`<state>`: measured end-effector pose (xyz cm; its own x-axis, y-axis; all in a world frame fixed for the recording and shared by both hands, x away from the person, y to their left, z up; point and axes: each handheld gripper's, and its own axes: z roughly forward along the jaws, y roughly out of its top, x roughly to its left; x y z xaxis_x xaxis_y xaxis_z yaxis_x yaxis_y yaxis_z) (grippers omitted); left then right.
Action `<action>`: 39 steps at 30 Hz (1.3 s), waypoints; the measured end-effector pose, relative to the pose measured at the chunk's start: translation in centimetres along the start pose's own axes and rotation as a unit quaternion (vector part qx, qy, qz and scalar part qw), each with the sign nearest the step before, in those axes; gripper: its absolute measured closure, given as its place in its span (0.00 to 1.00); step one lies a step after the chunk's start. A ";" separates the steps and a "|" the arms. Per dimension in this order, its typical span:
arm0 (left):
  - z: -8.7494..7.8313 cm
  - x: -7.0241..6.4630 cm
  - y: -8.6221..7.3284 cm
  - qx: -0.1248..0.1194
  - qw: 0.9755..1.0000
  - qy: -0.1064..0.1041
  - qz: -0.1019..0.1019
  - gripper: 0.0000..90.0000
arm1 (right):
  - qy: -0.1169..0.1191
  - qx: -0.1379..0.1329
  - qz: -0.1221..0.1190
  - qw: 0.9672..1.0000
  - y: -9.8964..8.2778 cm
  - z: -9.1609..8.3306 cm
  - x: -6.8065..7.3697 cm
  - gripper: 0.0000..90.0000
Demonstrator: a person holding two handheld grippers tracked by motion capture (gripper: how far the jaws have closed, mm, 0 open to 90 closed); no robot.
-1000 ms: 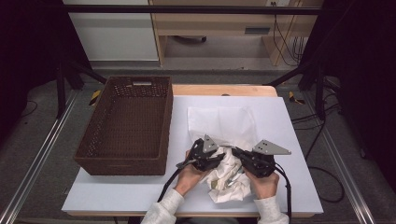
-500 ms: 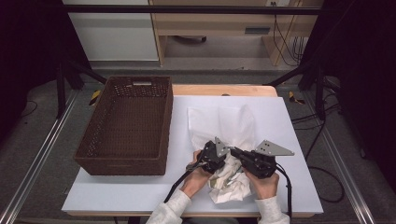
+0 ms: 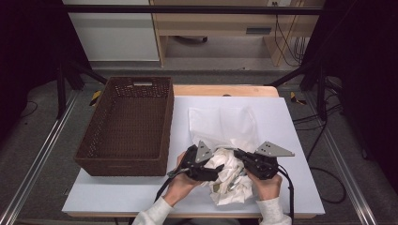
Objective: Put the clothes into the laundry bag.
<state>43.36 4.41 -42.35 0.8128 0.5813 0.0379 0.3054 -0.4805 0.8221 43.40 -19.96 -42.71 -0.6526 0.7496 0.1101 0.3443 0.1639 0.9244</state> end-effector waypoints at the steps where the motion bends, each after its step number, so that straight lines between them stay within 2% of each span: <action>1: -0.5 -0.2 -0.6 0.010 1.000 -0.008 0.001 0.26 | -0.002 0.000 -0.002 1.000 -0.1 0.0 0.0 0.99; 2: -0.7 -0.7 -1.7 0.024 1.000 -0.006 0.008 0.26 | -0.001 0.001 0.000 1.000 -0.1 0.1 0.0 0.99; 4: -0.3 -1.2 -2.9 0.031 0.999 -0.004 0.016 0.27 | 0.000 0.002 0.002 1.000 -0.2 0.1 0.0 0.99; 5: 0.0 -1.2 -3.3 0.029 0.999 -0.006 0.014 0.31 | 0.000 0.004 0.002 1.000 -0.2 0.2 0.0 0.99; 7: 1.0 -1.2 -3.7 0.025 0.999 -0.027 -0.005 0.40 | 0.000 0.006 0.003 1.000 -0.3 0.3 0.1 0.99; 10: 2.0 -1.3 -3.8 0.021 0.999 -0.042 -0.014 0.56 | -0.001 0.007 0.000 1.000 -0.4 0.4 0.1 0.99; 14: 1.7 -1.9 -3.6 -0.024 0.999 -0.036 -0.024 0.82 | 0.000 0.010 0.003 1.000 -0.5 0.6 0.1 0.99; 15: 1.6 -2.0 -3.5 -0.030 0.999 -0.037 -0.025 0.85 | 0.000 0.010 0.004 1.000 -0.5 0.6 0.1 0.99; 17: 1.5 -2.2 -3.0 -0.039 0.998 -0.034 -0.022 0.88 | 0.002 0.011 0.003 1.000 -0.5 0.7 0.3 0.99; 21: 1.7 -2.5 -1.9 -0.052 0.998 -0.038 -0.028 0.89 | 0.012 0.010 0.005 1.000 -0.5 0.9 0.4 0.99; 24: 2.1 -3.0 -0.6 -0.058 0.998 -0.028 -0.024 0.89 | 0.020 0.007 0.010 1.000 -0.5 1.0 0.4 0.99; 27: 3.5 -3.5 0.3 -0.034 0.999 -0.004 -0.009 0.89 | 0.025 0.000 0.010 1.000 -0.3 0.8 0.3 0.99; 31: 5.0 -2.9 0.9 -0.006 1.000 0.015 -0.021 0.89 | 0.033 -0.012 0.011 0.999 0.0 0.4 0.3 0.99; 33: 5.8 -2.5 1.1 0.008 0.999 0.037 -0.017 0.89 | 0.033 -0.018 0.008 0.999 0.3 0.2 0.5 0.99; 35: 6.7 -2.0 1.1 0.011 0.998 0.054 -0.026 0.89 | 0.034 -0.020 0.005 0.999 0.4 -0.1 0.7 0.99; 37: 7.1 -1.4 1.0 0.008 0.998 0.052 -0.042 0.89 | 0.031 -0.019 0.002 0.999 0.5 -0.4 0.9 0.99; 39: 7.2 -1.2 1.0 0.003 0.998 0.050 -0.045 0.89 | 0.026 -0.011 -0.006 1.000 0.4 -0.6 0.9 0.99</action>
<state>46.27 -1.46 -45.70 0.7284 0.6848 0.0212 0.3780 -0.4275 0.8212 42.56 -19.56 -42.03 -0.6905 0.7139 0.1168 0.3221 0.1589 0.9333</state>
